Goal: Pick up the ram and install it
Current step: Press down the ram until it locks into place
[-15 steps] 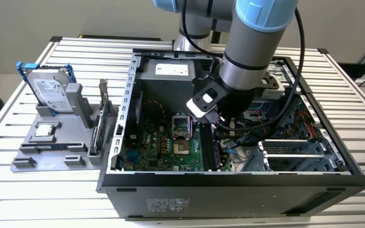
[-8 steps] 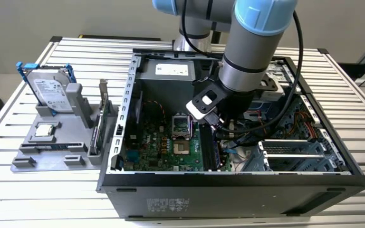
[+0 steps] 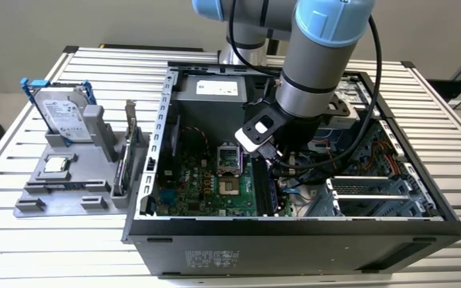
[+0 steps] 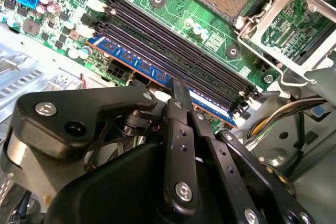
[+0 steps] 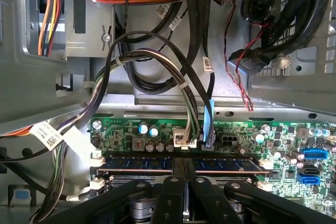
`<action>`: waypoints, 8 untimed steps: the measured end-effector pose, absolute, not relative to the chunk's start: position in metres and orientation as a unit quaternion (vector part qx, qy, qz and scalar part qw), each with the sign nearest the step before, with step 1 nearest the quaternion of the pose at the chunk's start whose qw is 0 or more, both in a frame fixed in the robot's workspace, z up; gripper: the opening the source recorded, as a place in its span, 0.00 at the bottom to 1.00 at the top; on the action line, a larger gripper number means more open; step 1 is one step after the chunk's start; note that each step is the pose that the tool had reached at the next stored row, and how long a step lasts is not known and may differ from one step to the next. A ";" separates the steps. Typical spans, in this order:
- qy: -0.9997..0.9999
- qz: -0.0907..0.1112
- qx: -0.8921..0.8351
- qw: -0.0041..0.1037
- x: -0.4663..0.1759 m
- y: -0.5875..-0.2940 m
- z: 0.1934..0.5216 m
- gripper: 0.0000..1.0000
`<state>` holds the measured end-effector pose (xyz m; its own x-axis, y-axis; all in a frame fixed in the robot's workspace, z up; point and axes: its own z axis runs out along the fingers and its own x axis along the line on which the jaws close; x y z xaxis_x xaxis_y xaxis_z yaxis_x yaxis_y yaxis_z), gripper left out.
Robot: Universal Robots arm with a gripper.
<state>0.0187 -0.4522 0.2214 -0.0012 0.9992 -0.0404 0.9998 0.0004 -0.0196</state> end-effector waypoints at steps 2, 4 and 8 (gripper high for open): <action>0.707 -0.021 0.707 0.007 0.019 -0.452 0.221 0.00; 0.707 -0.021 0.707 0.007 0.019 -0.452 0.221 0.00; 0.707 -0.021 0.707 0.007 0.019 -0.452 0.221 0.00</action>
<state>0.0187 -0.4522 0.2213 -0.0012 0.9992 -0.0400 0.9998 0.0004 -0.0195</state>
